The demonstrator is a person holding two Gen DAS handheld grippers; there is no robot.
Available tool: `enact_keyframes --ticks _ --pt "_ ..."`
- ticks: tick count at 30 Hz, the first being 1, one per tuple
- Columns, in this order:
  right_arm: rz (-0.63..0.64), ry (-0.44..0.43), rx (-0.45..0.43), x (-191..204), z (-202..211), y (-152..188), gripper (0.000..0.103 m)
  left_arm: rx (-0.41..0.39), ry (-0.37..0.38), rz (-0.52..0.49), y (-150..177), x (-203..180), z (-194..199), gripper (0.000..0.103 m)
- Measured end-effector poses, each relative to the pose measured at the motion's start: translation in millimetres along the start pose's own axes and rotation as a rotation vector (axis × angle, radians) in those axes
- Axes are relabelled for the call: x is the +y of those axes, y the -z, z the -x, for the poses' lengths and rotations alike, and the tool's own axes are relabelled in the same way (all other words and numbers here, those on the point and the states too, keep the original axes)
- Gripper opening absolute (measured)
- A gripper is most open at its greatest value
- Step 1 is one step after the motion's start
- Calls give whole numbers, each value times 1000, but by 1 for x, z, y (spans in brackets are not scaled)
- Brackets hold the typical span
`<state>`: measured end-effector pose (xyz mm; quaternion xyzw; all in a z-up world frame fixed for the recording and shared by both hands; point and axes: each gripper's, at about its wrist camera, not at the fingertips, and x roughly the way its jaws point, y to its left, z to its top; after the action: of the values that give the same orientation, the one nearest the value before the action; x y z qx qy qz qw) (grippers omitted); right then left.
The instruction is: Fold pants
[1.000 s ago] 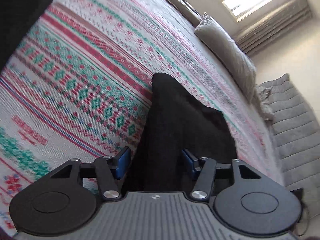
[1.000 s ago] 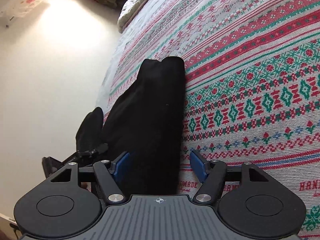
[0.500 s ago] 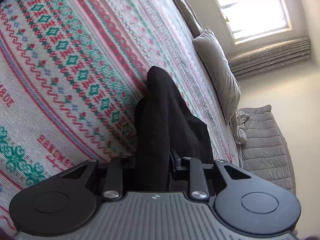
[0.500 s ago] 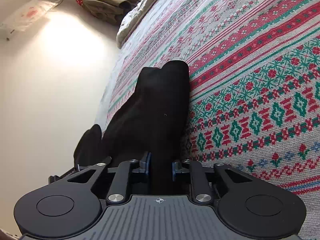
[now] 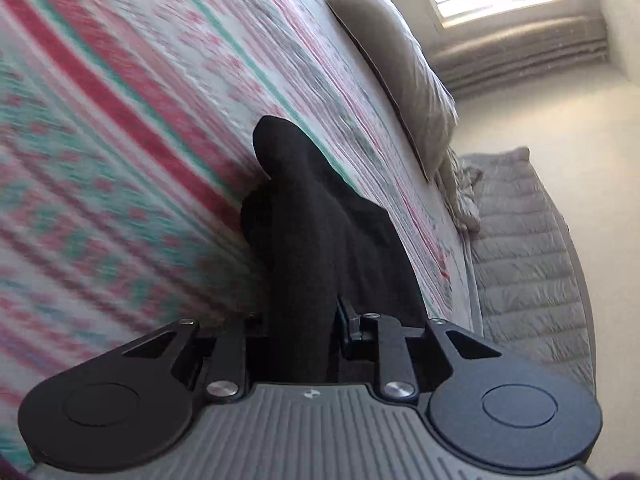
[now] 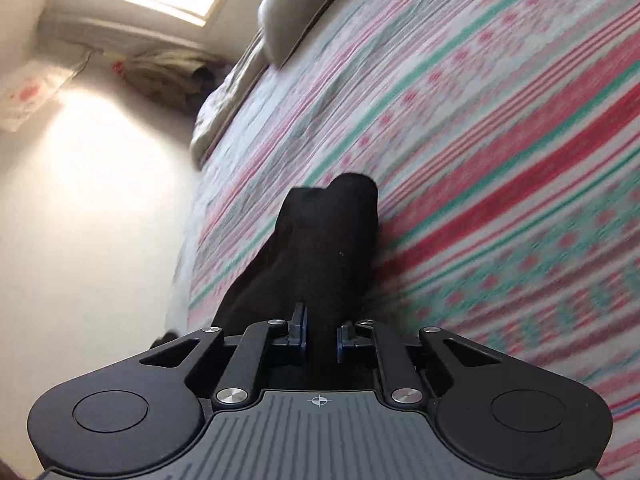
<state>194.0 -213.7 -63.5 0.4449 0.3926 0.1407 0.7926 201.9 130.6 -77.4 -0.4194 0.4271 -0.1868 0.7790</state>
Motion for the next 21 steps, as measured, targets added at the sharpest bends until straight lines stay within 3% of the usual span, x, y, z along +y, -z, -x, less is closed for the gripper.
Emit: enact_keyframes --ticks 5,9,13,16,18,20,21 --pt "-61 64 -122 -40 34 -40 13 13 33 -48 7 -27 -55 26" --pt "-89 29 -178 -65 47 -57 13 -24 69 -62 6 -31 -71 26" --pt "-9 -23 -233 -67 57 -63 13 -60 95 -121 3 -37 -68 26" --pt "68 -8 -257 -66 58 -64 13 -68 15 -123 4 -35 -80 36" --pt "70 73 -234 -73 48 -64 19 -78 9 -129 5 -34 -82 38" --pt "72 168 -213 -84 39 -60 22 -103 -40 -166 6 -44 -77 45" --pt "78 165 -219 -86 42 -57 26 -128 -71 -201 8 -51 -73 52"
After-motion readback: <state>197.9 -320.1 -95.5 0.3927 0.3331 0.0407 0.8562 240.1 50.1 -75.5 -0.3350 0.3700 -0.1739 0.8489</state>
